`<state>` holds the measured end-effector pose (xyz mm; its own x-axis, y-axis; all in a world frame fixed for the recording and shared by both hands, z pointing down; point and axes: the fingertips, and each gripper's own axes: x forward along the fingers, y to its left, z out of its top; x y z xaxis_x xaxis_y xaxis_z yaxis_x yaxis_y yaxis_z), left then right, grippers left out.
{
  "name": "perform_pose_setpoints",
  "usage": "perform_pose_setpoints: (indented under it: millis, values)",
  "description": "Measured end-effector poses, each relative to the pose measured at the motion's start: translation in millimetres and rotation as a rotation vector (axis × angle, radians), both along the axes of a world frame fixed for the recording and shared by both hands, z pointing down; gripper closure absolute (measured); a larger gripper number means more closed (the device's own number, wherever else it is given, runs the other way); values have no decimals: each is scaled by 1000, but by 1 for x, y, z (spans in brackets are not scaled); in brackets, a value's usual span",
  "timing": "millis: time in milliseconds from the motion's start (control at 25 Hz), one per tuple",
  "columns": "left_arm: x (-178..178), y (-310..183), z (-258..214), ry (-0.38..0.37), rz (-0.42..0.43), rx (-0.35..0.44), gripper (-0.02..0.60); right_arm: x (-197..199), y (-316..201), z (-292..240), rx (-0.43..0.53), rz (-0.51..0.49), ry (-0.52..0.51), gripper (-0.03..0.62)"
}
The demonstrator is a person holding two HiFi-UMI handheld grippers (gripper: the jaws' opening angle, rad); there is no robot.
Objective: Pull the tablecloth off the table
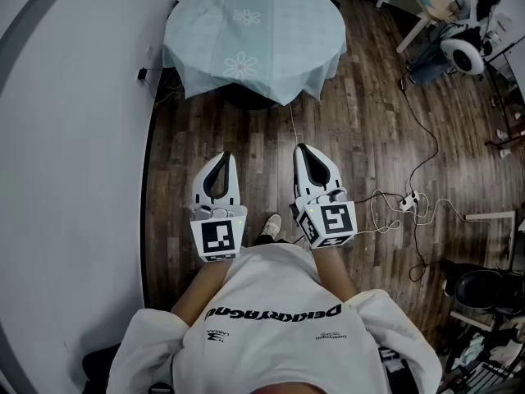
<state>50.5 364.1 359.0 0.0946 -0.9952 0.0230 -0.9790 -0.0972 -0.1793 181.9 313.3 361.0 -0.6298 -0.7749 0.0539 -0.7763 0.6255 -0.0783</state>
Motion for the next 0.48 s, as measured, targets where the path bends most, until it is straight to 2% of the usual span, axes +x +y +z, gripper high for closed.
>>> perform_pose_setpoints:
  millis: [280, 480]
  values:
    - [0, -26, 7, -5, -14, -5, 565, 0, -28, 5, 2, -15, -14, 562]
    - [15, -50, 9, -10, -17, -11, 565, 14, -54, 5, 3, -20, -36, 562]
